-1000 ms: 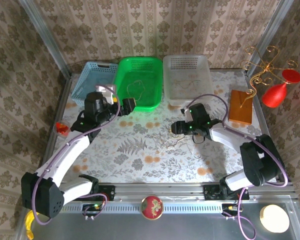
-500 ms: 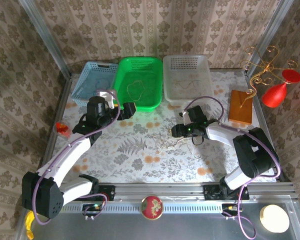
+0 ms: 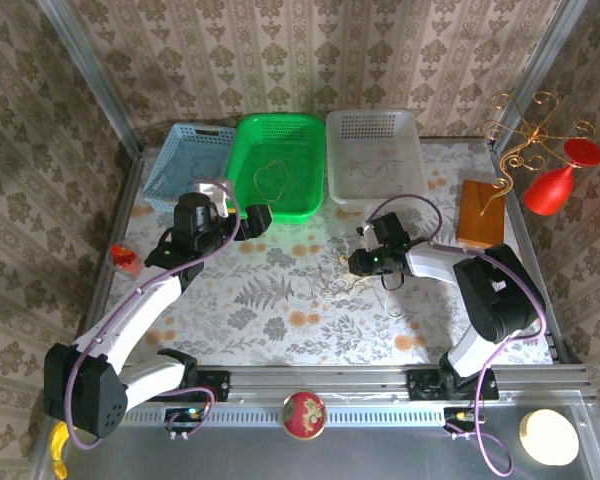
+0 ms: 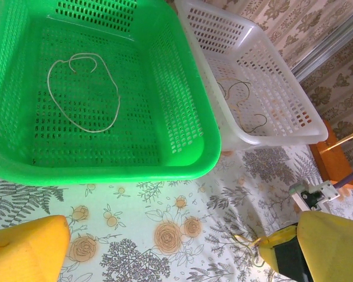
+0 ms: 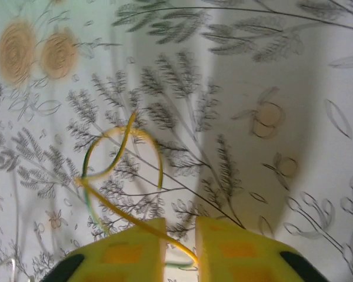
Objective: Untangle the cables
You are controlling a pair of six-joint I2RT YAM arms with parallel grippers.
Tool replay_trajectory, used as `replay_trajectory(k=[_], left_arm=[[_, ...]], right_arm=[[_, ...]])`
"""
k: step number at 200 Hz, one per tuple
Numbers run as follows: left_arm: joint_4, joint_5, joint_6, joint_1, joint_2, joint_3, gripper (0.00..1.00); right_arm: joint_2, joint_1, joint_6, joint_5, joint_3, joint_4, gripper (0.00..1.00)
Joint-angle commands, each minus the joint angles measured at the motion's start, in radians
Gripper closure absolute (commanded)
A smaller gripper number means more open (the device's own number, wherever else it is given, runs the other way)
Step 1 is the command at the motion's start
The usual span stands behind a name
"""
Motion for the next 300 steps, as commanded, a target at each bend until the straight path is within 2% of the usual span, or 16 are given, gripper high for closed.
replay_trajectory(k=[1, 13, 87, 111, 162, 203, 231, 235, 255, 300], left_arm=[[0.019, 0.004, -0.017, -0.005, -0.021, -0.005, 0.00], [0.019, 0.007, -0.010, -0.004, -0.023, -0.005, 0.00], [0.111, 0.108, -0.037, -0.003, 0.013, -0.035, 0.01], [0.155, 0.140, -0.054, -0.003, 0.026, -0.053, 0.07], [0.244, 0.259, -0.075, -0.006, 0.081, -0.053, 0.27], [0.342, 0.337, -0.080, -0.026, 0.130, -0.033, 0.32], [0.377, 0.368, -0.074, -0.044, 0.165, -0.019, 0.33], [0.386, 0.370, -0.075, -0.073, 0.168, -0.018, 0.33], [0.425, 0.380, -0.084, -0.099, 0.189, -0.024, 0.33], [0.622, 0.403, -0.195, -0.112, 0.219, -0.094, 0.33]], right_arm=[[-0.005, 0.008, -0.001, -0.055, 0.036, 0.009, 0.92], [-0.027, 0.009, 0.005, -0.069, 0.046, 0.000, 1.00], [-0.180, 0.041, 0.075, -0.133, 0.115, -0.021, 1.00], [-0.219, 0.062, 0.109, -0.147, 0.123, 0.002, 1.00], [-0.286, 0.107, 0.201, -0.172, 0.101, 0.101, 1.00], [-0.269, 0.158, 0.214, -0.202, 0.116, 0.133, 1.00], [-0.238, 0.185, 0.220, -0.207, 0.124, 0.150, 1.00], [-0.235, 0.186, 0.222, -0.208, 0.124, 0.154, 1.00], [-0.226, 0.194, 0.232, -0.221, 0.125, 0.179, 1.00], [-0.227, 0.197, 0.256, -0.224, 0.112, 0.222, 1.00]])
